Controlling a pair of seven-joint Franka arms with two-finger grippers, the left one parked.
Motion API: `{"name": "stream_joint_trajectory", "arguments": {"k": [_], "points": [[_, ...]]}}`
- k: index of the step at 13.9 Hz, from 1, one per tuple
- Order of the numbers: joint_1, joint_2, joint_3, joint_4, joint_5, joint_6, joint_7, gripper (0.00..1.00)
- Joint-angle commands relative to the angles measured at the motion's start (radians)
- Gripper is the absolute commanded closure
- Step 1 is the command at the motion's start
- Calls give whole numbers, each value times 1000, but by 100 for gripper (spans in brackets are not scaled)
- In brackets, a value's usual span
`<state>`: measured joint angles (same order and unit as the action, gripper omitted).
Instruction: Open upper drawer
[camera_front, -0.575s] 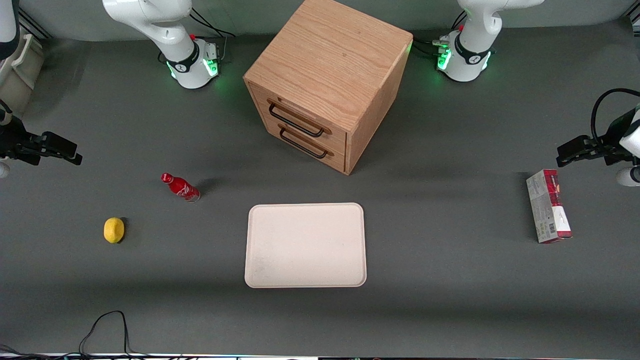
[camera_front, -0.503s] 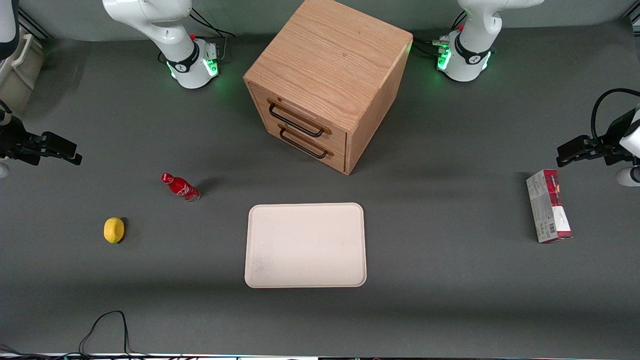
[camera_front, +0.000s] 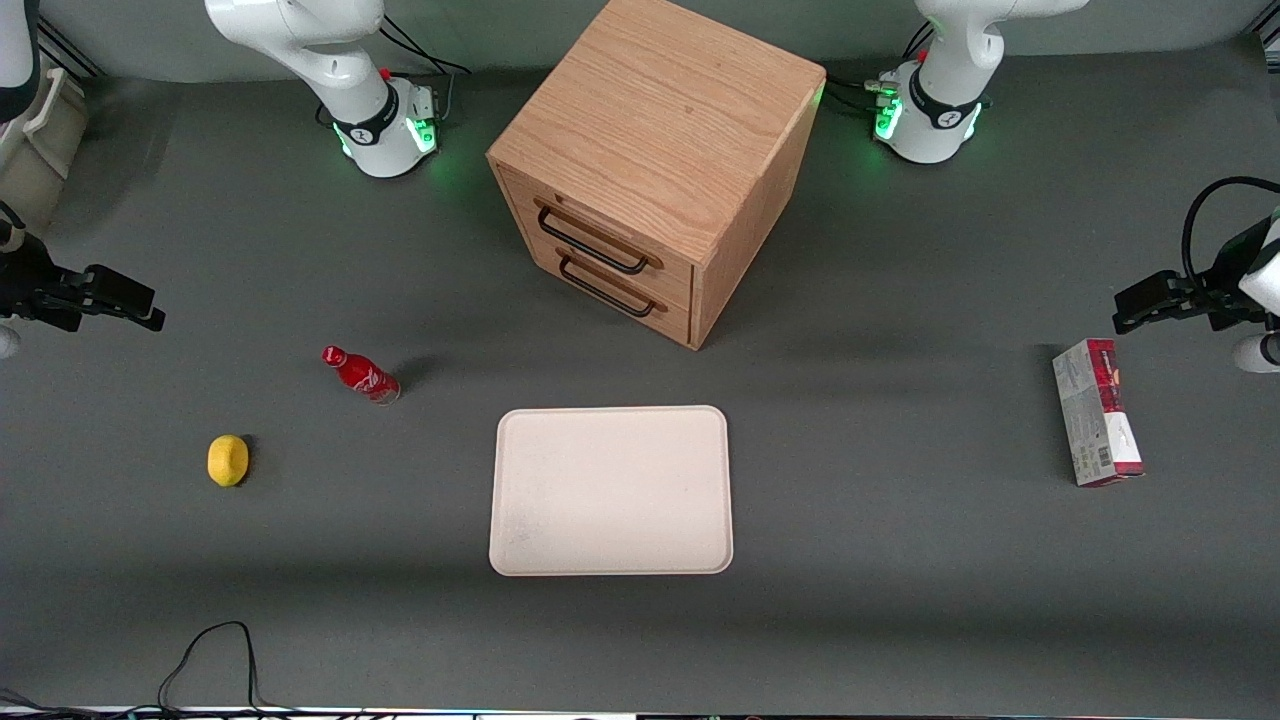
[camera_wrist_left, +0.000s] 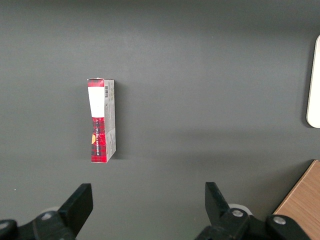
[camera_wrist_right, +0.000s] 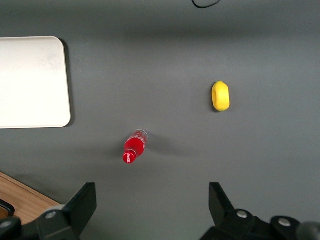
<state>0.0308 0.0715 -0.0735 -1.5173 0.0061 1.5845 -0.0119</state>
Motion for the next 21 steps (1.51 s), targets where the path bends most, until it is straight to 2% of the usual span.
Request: {"name": "stream_joint_trajectory", "arguments": {"k": [1, 5, 11, 13, 17, 19, 21], "points": [[62, 94, 3, 116, 0, -11, 6, 0], [203, 204, 11, 233, 3, -9, 4, 0], [472, 231, 23, 218, 6, -4, -23, 0], [552, 231, 23, 180, 5, -4, -109, 0], [647, 214, 23, 123, 3, 0, -209, 0], [682, 177, 23, 42, 5, 76, -233, 0], [708, 119, 23, -76, 6, 169, -350, 0]]}}
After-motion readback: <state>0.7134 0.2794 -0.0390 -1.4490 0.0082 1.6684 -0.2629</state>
